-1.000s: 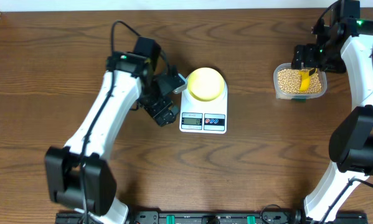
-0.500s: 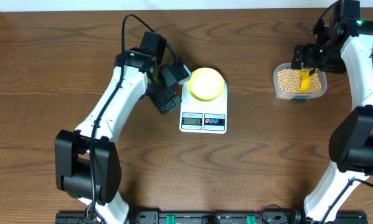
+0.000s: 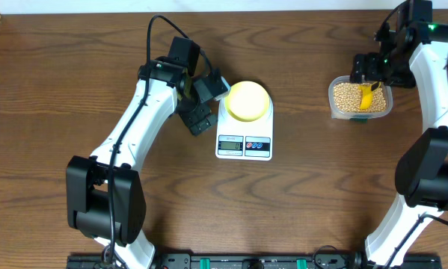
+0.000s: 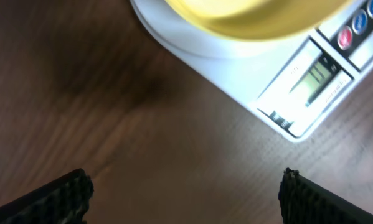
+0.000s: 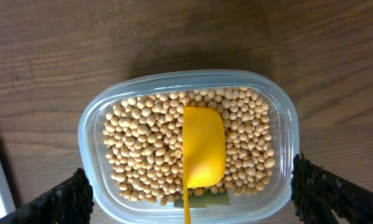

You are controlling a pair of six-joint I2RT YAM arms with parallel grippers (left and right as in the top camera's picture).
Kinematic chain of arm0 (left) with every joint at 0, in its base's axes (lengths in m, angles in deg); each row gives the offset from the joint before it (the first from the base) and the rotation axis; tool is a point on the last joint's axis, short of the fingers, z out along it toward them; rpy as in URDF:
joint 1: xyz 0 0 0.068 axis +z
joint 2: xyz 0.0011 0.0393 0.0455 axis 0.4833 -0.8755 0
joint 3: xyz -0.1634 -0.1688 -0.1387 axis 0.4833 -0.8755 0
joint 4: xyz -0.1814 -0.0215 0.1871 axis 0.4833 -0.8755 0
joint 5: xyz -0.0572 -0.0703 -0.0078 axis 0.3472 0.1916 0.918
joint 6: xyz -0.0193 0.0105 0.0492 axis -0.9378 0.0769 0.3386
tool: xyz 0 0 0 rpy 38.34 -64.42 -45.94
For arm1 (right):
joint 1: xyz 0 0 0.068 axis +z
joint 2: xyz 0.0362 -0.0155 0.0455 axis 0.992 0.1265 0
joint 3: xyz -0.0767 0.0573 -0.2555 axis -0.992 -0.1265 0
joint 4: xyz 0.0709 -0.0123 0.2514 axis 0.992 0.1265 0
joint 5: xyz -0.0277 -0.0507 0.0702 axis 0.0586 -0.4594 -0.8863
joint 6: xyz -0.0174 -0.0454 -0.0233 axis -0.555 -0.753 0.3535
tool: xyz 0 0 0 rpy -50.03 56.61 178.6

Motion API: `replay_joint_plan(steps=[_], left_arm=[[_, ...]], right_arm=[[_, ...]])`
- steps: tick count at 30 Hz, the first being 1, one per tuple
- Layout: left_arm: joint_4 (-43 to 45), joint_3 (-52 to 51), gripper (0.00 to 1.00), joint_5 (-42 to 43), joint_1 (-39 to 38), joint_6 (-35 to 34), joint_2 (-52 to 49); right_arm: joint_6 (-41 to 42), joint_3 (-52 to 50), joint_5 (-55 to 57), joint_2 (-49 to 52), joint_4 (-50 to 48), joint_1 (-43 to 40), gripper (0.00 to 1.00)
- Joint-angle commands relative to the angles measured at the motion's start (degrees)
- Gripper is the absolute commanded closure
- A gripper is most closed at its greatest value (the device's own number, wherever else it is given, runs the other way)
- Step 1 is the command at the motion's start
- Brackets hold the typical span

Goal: Scoop item into bowl and weigh 50g on scale

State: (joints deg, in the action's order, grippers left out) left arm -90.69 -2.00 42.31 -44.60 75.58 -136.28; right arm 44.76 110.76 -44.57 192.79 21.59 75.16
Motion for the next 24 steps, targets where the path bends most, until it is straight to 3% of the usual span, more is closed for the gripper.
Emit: replay_joint_plan(steps=[1,10,18,24], left_arm=[[-2.16,-0.44,0.02,-0.42,0.07,-0.42,0.11],[-9.49,-0.44,0.02,9.90,-3.74,-3.17,0.22],[-19.56,-0.44,0.02,8.92,-8.35,-4.24,0.96],[-17.81,-2.47,0.02,0.17,-8.70,-4.24,0.96]], right_arm=[[-0.20,1.01,-0.37,0.37,-0.09,-0.07,0.01],[-0.17,1.01,-1.01,0.37,-0.92,0.00,0.01],[-0.68,1.01,-1.18,0.37,-5.07,0.07,0.01],[-0.68,1.01,-1.18,0.37,-6.32,0.07,0.01]])
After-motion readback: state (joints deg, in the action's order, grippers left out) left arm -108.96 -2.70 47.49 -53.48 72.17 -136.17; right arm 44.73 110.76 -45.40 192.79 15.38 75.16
